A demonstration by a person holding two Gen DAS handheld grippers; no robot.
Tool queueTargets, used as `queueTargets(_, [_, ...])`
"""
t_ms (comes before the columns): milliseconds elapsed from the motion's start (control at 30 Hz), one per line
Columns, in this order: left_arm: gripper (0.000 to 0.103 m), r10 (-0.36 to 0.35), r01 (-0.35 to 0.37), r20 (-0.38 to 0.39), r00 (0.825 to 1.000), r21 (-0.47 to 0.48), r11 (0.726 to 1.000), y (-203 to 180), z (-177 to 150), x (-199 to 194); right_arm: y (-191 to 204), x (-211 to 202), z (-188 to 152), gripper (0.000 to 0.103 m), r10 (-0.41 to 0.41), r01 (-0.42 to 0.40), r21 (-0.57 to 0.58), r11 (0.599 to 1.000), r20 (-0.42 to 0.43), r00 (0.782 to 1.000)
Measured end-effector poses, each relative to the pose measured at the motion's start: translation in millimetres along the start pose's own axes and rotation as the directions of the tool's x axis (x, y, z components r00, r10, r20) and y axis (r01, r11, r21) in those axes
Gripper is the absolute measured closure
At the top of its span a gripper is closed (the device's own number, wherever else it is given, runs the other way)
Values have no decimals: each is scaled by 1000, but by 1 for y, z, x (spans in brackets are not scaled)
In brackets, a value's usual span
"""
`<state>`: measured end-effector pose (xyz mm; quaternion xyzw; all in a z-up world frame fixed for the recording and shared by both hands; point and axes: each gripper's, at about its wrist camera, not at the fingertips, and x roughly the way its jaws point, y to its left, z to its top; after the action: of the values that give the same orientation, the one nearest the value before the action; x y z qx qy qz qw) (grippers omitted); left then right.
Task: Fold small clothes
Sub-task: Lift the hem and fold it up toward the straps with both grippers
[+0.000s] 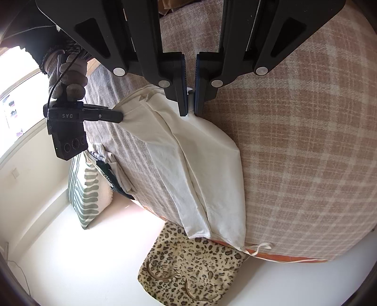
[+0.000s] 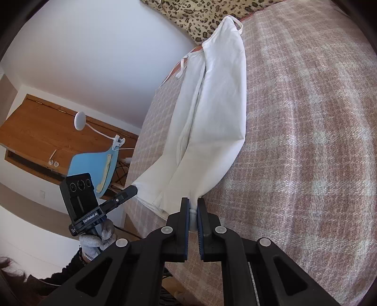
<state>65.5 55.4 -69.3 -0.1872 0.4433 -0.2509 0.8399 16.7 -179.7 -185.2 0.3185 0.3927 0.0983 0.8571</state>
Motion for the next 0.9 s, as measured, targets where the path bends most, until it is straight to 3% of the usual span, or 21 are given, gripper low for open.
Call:
queueTargets(333, [99, 25, -25, 46, 999, 7, 1000, 2, 36, 4, 7, -11, 38, 99, 38, -40, 30, 999, 69, 997])
queueTargets(633, [99, 77, -79, 62, 995, 33, 996, 4, 71, 19, 15, -2, 76, 99, -40, 40, -3, 999, 92, 995])
queueTargets(900, [99, 106, -107, 58, 993, 12, 994, 15, 92, 40, -2, 13, 109, 99, -83, 80, 35, 996, 94, 992])
